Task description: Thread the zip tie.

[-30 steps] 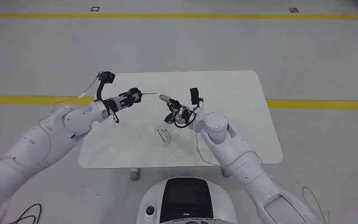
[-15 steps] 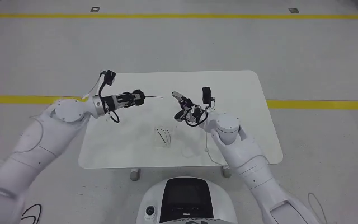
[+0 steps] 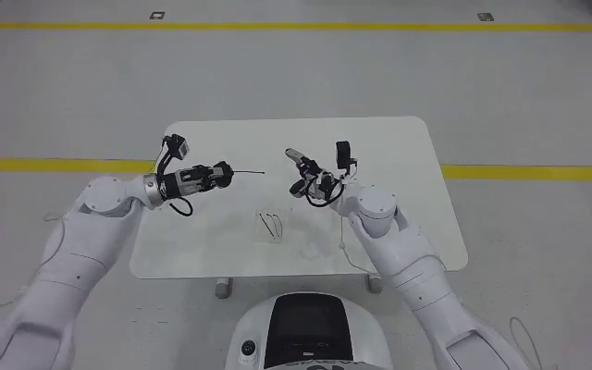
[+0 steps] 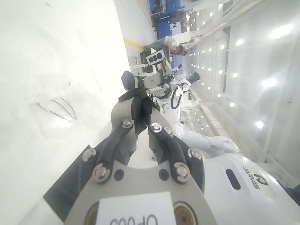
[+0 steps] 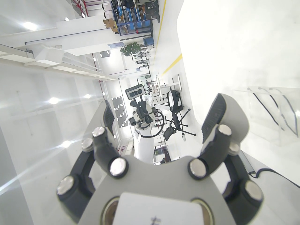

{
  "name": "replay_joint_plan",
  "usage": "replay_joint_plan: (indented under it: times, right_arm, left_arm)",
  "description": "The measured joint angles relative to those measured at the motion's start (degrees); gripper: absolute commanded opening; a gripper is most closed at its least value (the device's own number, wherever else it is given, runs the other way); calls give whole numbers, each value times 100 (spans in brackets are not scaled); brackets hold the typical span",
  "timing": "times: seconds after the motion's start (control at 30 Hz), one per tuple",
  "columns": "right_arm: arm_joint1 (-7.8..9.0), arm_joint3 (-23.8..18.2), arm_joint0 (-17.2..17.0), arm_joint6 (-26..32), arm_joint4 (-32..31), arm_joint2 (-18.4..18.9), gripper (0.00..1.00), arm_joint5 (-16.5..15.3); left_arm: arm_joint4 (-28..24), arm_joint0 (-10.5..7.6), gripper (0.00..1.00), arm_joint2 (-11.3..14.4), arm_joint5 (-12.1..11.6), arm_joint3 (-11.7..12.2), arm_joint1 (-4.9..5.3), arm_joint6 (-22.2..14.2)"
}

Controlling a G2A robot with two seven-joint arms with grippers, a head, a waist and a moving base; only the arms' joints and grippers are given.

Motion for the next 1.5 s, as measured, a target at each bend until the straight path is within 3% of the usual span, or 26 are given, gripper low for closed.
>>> replay_joint_plan:
  times: [0.1,0.37,0.47,0.6,0.67,0.8,1.1,1.5]
  right_arm:
    - [0,0,-1,0,1,1,100,1]
    - [0,-1,-1,0,2,1,100,1]
    - [10,-43,-57,24,-51,-5,100,-140]
    - [73,-105,-147,492,-368,-26,100,-850]
    - [86,-90,-148,628,-445,-49,100,-1074]
    - [73,27,-48,787,-514,-183,100,-1424]
    - [11,363,215,1169,-432,-501,100,-2035]
    - [10,392,254,1323,-347,-515,100,-2120]
  left_arm:
    - [-78,69,0,-213,0,73,-87,-447]
    - [-84,83,0,-193,37,64,-86,-332]
    - [-275,175,0,-136,332,142,-104,-329]
    - [-1212,194,0,-91,968,571,-154,-1221]
    - [-1446,167,0,-45,1150,773,-183,-1450]
    - [-1832,151,0,122,1421,938,-239,-1480]
    - [-2130,89,0,374,1487,1145,-286,-1477]
    - [-2147,1,0,497,1323,1050,-290,-1477]
